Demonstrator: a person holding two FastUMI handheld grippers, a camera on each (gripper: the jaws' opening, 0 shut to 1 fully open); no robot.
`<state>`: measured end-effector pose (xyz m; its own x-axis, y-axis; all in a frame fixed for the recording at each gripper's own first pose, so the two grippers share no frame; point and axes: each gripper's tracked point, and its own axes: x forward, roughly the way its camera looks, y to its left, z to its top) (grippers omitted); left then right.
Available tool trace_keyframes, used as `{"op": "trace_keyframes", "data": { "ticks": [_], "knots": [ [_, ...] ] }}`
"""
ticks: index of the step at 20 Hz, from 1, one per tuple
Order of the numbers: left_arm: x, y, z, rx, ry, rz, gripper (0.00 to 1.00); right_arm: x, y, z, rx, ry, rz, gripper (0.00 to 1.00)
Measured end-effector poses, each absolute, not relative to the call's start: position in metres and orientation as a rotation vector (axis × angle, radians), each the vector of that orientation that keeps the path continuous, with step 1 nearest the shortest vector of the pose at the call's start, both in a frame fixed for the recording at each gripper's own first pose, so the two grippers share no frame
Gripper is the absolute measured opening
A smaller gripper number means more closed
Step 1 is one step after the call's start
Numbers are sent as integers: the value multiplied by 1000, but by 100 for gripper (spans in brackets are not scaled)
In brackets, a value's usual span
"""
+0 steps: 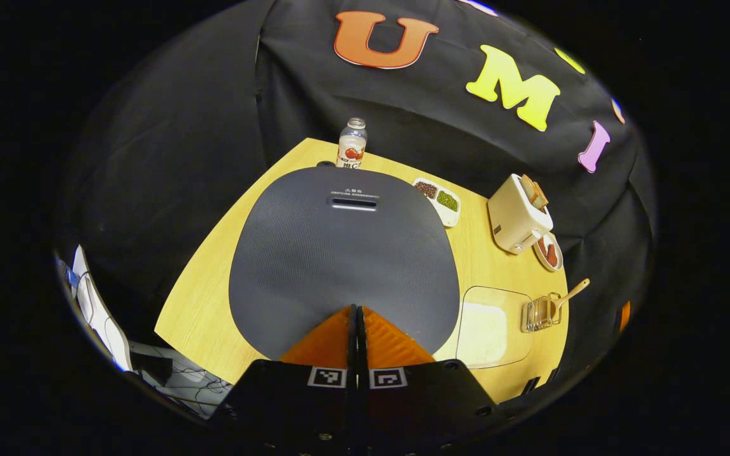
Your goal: Close the left gripper, press the button to open the rice cooker; take a wooden spoon from the chopstick holder with the right hand, scoop a spoonful of rice and pour it into the rice cooker, then put the wooden spoon back into the chopstick holder.
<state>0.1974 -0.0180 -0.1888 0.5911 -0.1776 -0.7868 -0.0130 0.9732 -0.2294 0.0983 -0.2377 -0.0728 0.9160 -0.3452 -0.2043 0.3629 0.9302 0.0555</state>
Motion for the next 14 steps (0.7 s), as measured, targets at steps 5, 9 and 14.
{"op": "trace_keyframes", "data": {
  "ticks": [5, 9, 14],
  "knots": [
    [197, -18, -191, -131, 929, -88, 0, 110, -227, -75, 100, 202, -326, 100],
    [201, -16, -182, -142, 807, -49, 0, 120, -219, -69, 95, 190, -290, 100],
    [216, -14, -118, -97, 576, -37, 0, 128, -221, -55, 68, 160, -267, 100]
  ]
}}
